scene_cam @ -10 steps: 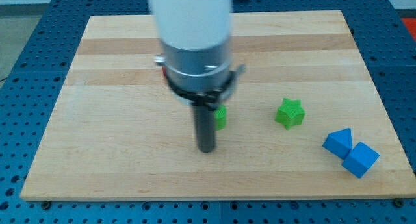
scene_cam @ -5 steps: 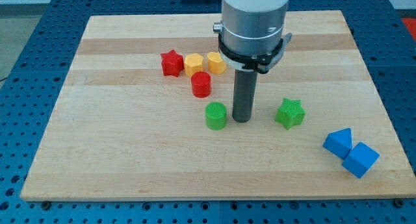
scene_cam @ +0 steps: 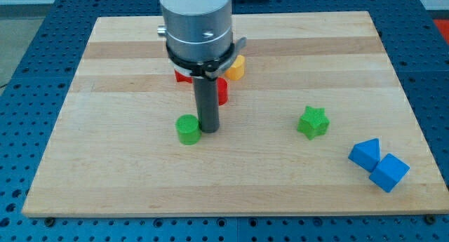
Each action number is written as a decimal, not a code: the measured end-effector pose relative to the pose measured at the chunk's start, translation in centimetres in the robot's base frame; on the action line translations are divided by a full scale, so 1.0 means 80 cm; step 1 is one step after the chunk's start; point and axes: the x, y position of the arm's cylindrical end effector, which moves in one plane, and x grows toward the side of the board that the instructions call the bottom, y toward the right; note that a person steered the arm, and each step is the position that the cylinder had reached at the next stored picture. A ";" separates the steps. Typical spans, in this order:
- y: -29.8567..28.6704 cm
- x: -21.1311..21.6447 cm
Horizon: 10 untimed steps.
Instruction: Push the green circle towards the red circle
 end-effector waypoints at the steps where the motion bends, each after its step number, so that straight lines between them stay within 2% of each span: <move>1: -0.010 0.000; 2: 0.033 0.014; 3: 0.055 0.055; 5: -0.061 0.091; 6: -0.071 0.093; 7: -0.071 0.039; 8: -0.071 0.010; 10: -0.072 0.010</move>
